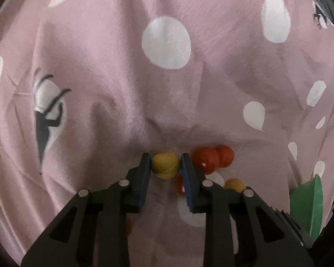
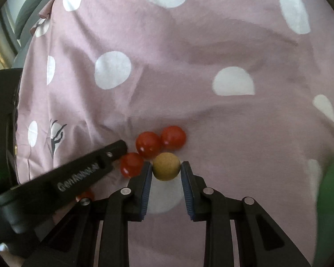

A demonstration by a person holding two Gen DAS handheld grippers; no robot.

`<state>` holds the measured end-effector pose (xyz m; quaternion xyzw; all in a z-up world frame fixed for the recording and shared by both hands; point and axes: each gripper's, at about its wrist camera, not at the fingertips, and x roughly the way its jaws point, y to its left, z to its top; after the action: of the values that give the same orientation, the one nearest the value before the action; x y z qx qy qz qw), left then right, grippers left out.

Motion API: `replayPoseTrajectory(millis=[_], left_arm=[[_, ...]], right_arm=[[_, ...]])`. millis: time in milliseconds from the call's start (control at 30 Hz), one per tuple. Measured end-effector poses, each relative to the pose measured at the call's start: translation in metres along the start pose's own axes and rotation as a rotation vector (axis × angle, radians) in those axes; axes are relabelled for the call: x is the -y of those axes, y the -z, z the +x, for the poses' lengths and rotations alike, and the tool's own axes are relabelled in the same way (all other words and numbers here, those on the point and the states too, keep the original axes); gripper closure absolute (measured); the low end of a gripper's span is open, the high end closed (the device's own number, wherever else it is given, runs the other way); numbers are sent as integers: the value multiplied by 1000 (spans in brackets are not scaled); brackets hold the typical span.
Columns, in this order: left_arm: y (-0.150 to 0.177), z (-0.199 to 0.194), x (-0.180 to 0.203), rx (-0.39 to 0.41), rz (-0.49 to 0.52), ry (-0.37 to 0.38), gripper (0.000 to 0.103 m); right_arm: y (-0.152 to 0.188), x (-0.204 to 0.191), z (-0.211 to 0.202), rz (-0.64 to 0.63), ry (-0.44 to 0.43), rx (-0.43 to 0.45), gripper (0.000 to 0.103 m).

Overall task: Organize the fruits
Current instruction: 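Grasp a small yellow fruit with the left tool while the right grasps a brown one, then lift both small fruits and carry them toward the green bowl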

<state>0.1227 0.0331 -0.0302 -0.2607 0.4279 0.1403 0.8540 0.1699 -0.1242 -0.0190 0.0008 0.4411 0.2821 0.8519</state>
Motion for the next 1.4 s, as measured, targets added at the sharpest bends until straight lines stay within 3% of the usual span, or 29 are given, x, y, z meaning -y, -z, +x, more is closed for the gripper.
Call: replayPoseTrajectory(millis=[267,533,800,1400], left_arm=[[12,-58,11,92,10,24,76],[31,-106,14,175,57,19,76],[50,-108,18,168,71,30,76],[55,-113,32,190,124,63,76]], right_arm=[[13,16,-53,42,13,69,74],[51,22,-88,61,12,139,74],[62,33,-96,103,7,147,74],[61,32,-104,112,17,184,74]])
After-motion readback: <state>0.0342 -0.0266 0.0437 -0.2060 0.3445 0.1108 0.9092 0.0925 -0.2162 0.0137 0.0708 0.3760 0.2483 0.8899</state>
